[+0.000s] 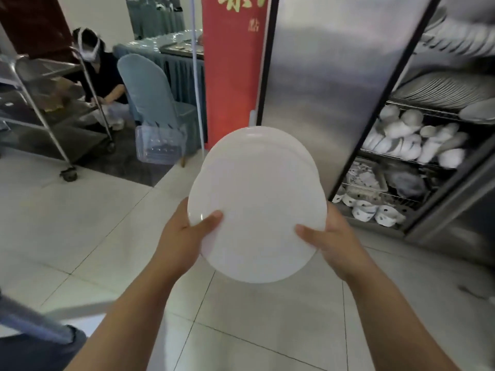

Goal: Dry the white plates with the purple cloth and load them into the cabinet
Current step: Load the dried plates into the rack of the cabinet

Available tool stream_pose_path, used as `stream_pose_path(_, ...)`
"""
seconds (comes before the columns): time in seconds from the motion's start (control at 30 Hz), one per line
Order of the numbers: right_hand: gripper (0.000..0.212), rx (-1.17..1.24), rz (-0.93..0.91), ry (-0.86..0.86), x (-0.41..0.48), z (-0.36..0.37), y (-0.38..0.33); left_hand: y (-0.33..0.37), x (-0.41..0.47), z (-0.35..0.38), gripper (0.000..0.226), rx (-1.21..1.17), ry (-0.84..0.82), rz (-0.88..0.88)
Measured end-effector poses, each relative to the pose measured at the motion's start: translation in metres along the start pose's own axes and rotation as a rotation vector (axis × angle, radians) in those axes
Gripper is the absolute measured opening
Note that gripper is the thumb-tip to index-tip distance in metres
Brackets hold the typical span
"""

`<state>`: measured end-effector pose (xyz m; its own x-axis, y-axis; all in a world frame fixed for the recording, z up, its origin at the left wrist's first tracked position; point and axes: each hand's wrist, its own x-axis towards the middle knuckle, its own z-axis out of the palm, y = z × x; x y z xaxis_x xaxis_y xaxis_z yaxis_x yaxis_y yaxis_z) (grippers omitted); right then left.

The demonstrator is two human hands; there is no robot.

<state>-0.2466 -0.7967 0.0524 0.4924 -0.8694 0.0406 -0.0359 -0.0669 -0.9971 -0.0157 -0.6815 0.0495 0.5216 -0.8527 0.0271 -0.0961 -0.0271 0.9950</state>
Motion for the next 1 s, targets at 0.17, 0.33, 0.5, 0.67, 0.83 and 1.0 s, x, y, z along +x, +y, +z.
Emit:
stream_pose_path(0.17,0.075,-0.010,-0.016,0.167,0.040,-0.046,-0.001,0.013,0.081,0.059,0.036,-0.010,-0.155,0.005)
stream_pose_path(0.33,0.057,0.027,-0.055,0.298,0.059,-0.113,0.002,0.017,0.143,0.145,0.031,-0.022,-0.340,-0.010)
stream_pose_path(0.5,0.049,-0.010,-0.065,0.419,0.082,-0.196,0.011,0.019,0.196,0.249,0.034,0.006,-0.490,0.014)
stream_pose_path(0.67,0.040,-0.038,-0.078,0.491,0.123,-0.295,0.013,0.030,0.248,0.364,0.044,-0.028,-0.566,0.008)
stream_pose_path(0.83,0.040,-0.070,-0.062,0.511,0.174,-0.383,0.007,0.043,0.299,0.455,0.061,-0.059,-0.573,-0.005)
stream_pose_path(1.0,0.048,-0.067,-0.017,0.503,0.237,-0.451,0.015,0.045,0.365,0.524,0.060,-0.062,-0.607,-0.027)
